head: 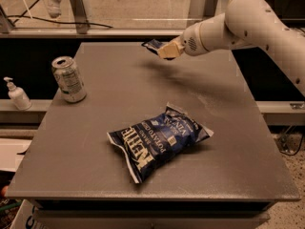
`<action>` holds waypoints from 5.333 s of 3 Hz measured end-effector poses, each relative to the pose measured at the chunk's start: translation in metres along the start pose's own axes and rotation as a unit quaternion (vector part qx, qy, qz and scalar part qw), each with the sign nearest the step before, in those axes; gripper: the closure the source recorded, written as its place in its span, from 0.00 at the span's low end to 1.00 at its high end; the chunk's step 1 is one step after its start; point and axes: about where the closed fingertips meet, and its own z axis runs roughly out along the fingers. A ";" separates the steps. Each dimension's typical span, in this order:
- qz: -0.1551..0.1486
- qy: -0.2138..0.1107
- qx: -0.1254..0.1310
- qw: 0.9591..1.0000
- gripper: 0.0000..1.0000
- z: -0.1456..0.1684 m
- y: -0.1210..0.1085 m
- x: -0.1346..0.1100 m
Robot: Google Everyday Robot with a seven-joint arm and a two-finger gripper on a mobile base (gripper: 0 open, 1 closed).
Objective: Move rxbar blueberry near 7up can
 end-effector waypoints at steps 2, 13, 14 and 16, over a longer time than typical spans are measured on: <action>-0.005 -0.001 -0.114 0.994 1.00 -0.032 0.107 0.008; -0.142 0.071 -0.194 0.968 0.83 0.074 0.256 0.047; -0.142 0.072 -0.194 0.968 0.58 0.073 0.256 0.044; -0.141 0.070 -0.196 0.968 0.12 0.074 0.258 0.043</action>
Offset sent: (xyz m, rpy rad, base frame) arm -0.1709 0.0707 0.0190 0.1277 0.1375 0.3369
